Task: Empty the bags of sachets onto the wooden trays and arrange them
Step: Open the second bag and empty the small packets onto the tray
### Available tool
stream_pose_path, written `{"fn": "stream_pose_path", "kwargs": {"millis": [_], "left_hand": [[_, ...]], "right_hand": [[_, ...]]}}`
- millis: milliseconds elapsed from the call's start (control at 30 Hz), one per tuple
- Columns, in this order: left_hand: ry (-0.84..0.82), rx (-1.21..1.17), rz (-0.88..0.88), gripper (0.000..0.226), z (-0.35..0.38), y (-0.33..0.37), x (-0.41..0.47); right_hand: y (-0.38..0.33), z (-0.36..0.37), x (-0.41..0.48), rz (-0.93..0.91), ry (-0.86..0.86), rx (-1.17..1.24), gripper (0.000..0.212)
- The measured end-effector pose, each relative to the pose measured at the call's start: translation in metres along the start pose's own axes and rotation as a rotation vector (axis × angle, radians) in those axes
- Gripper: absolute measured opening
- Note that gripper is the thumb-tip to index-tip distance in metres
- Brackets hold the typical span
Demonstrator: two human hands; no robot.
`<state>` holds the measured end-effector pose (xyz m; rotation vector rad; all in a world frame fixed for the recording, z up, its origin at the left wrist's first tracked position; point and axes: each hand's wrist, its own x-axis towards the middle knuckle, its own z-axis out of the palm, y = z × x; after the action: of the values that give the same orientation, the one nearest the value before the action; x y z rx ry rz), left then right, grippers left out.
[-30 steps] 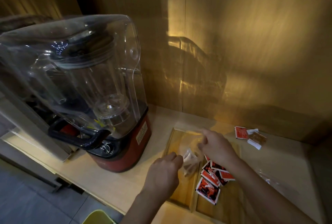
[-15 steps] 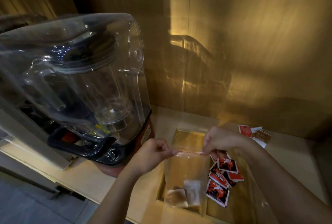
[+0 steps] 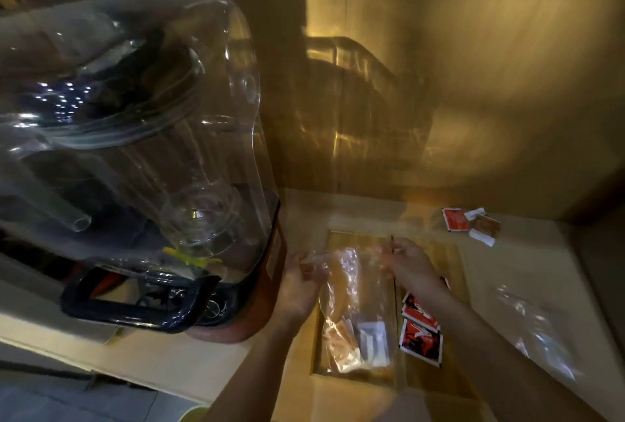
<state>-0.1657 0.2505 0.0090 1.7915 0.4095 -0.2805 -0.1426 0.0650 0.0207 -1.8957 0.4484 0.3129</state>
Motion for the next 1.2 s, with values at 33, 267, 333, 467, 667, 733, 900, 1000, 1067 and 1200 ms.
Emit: {"fn": "stream_pose_path", "kwargs": {"millis": [33, 267, 333, 467, 667, 733, 900, 1000, 1067, 1200], "left_hand": [[0.015, 0.015, -0.026, 0.048, 0.001, -0.006, -0.001], [-0.084, 0.352, -0.181, 0.055, 0.014, -0.049, -0.022], [-0.124, 0.415, -0.186, 0.051, 0.018, -0.057, -0.03], [-0.101, 0.401, -0.2, 0.053, 0.024, -0.067, -0.036], [0.03, 0.046, -0.15, 0.027, 0.02, -0.061, -0.027], [0.084, 0.038, -0.092, 0.027, 0.014, -0.053, -0.025], [-0.138, 0.38, -0.145, 0.039, 0.005, -0.065, -0.033], [-0.156, 0.694, -0.019, 0.042, 0.012, -0.077, -0.043], [-0.088, 0.93, 0.127, 0.035, 0.016, -0.081, -0.046], [-0.023, 0.897, 0.183, 0.025, 0.012, -0.079, -0.049]], "right_hand": [[0.008, 0.002, -0.004, -0.02, 0.015, -0.021, 0.021], [0.069, 0.023, -0.043, 0.06, -0.086, -0.158, 0.018], [0.076, 0.028, -0.051, 0.073, -0.096, -0.241, 0.013], [0.088, 0.033, -0.051, 0.112, -0.184, -0.321, 0.032], [0.091, 0.031, -0.051, 0.166, -0.009, 0.094, 0.029], [0.09, 0.029, -0.046, 0.175, 0.046, 0.164, 0.018], [0.099, 0.036, -0.052, 0.204, -0.03, -0.084, 0.018], [0.103, 0.042, -0.054, 0.193, -0.053, -0.069, 0.024], [0.108, 0.044, -0.053, 0.212, -0.06, -0.079, 0.021], [0.105, 0.041, -0.054, 0.252, -0.024, -0.029, 0.013]]}}
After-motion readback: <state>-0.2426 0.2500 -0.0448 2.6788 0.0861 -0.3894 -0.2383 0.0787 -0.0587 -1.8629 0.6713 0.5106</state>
